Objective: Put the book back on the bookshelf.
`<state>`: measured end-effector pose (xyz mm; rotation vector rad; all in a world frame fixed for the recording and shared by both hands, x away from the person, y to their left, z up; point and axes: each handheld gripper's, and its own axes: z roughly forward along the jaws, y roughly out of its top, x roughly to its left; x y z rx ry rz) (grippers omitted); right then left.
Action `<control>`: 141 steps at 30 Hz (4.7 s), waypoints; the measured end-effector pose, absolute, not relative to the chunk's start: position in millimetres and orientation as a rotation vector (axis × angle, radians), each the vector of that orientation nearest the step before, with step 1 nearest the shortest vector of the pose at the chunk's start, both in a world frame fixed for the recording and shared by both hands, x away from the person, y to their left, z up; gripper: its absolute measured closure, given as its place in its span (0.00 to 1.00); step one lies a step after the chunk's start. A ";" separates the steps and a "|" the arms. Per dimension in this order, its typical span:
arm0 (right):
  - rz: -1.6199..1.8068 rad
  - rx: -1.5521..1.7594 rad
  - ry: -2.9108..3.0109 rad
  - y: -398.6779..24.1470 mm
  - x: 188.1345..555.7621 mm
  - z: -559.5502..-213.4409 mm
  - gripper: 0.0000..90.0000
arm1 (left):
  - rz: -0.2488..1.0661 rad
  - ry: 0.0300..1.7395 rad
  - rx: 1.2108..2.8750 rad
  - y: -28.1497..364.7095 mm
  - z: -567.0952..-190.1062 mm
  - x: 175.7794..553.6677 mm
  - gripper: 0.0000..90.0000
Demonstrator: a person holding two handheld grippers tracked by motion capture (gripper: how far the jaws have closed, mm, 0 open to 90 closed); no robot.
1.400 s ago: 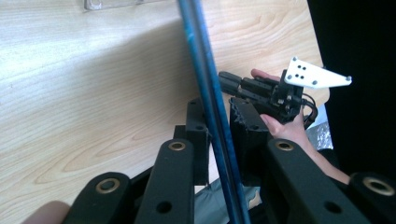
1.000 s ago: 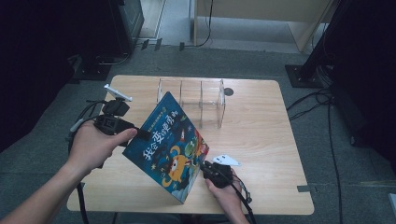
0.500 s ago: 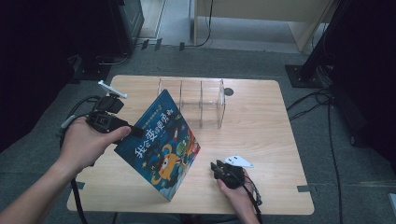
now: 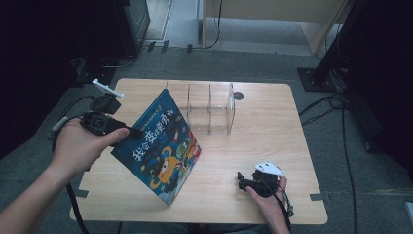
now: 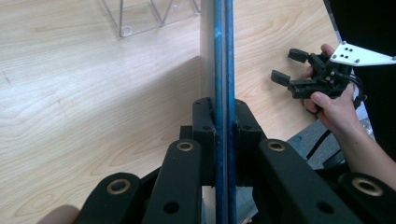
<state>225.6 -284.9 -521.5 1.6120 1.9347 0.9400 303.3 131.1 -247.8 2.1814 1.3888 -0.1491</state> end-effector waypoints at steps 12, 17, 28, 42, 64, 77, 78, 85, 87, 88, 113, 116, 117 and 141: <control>0.861 1.635 1.936 -327.5 218.1 -525.5 0.00 | -0.125 1.427 2.161 148.3 -243.1 307.1 0.94; 0.858 1.634 1.938 -336.2 213.9 -525.6 0.00 | -0.105 1.457 2.148 156.3 -243.1 311.8 0.94; 0.862 1.638 1.934 -339.9 212.5 -525.6 0.00 | -0.070 1.467 2.136 160.0 -232.7 319.0 0.94; 0.847 1.634 1.933 -345.7 209.7 -526.0 0.00 | -0.014 1.501 2.119 157.7 -225.6 335.5 0.94; 0.869 1.644 1.928 -347.3 209.3 -525.7 0.00 | 0.019 1.544 2.084 140.8 -216.3 371.1 0.94; 0.858 1.641 1.930 -346.4 209.5 -525.8 0.00 | 0.023 1.567 2.070 131.8 -216.9 390.7 0.94; 0.857 1.640 1.930 -346.4 209.5 -525.8 0.00 | 0.025 1.571 2.068 131.5 -216.9 392.0 0.94; 0.858 1.640 1.930 -346.5 209.5 -525.8 0.00 | 0.022 1.586 2.060 129.9 -219.1 400.8 0.94; 0.854 1.640 1.931 -346.1 209.5 -525.8 0.00 | 0.016 1.594 2.055 129.8 -220.1 403.9 0.94; 0.853 1.637 1.932 -346.1 209.6 -525.9 0.00 | 0.018 1.595 2.055 129.3 -220.4 404.8 0.94; 0.853 1.637 1.930 -346.1 210.0 -525.9 0.00 | 0.029 1.631 2.017 121.5 -230.7 424.6 0.94; 0.855 1.637 1.929 -346.2 210.0 -525.9 0.00 | 0.037 1.637 2.015 119.1 -230.4 425.3 0.94; 0.856 1.637 1.929 -346.3 210.0 -525.9 0.00 | 0.040 1.639 2.013 118.6 -230.3 425.5 0.94; 0.860 1.642 1.928 -346.5 209.8 -525.7 0.00 | 0.075 1.657 1.979 110.1 -237.1 434.1 0.94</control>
